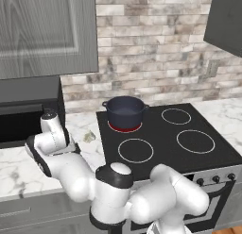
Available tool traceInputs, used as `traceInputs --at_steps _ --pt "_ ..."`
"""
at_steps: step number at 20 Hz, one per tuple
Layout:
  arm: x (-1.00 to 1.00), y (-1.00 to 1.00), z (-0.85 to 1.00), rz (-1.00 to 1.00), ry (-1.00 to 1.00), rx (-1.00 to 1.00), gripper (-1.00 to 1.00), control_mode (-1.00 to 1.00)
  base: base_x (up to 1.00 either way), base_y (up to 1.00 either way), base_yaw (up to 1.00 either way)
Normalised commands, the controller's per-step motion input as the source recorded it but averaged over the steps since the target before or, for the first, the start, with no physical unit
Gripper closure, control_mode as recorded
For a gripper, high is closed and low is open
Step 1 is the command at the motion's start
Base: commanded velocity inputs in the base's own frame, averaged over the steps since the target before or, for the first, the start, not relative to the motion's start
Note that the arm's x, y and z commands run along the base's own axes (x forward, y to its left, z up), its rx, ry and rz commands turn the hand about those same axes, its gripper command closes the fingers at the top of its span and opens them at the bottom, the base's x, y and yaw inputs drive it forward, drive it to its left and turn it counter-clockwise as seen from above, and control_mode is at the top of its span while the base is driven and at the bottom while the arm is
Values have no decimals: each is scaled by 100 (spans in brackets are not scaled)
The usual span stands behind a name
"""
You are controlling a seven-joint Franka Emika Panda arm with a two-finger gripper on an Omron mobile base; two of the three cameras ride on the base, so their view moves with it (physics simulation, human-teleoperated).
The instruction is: Put the mushroom and garlic in the pot. Retrieve the spatula and lightly stir the vegetables in the pot.
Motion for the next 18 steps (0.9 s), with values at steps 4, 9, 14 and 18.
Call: traceInputs --at_steps 4,9,14,18 --pt "0 0 -24 0 0 -5 -100 -100 0 0 0" --pt "0 0 -27 0 0 -3 -100 -100 0 0 0" --pt "0 0 -30 0 0 -2 100 -100 0 0 0" --pt "0 -5 -21 0 0 0 100 -100 0 0 0"
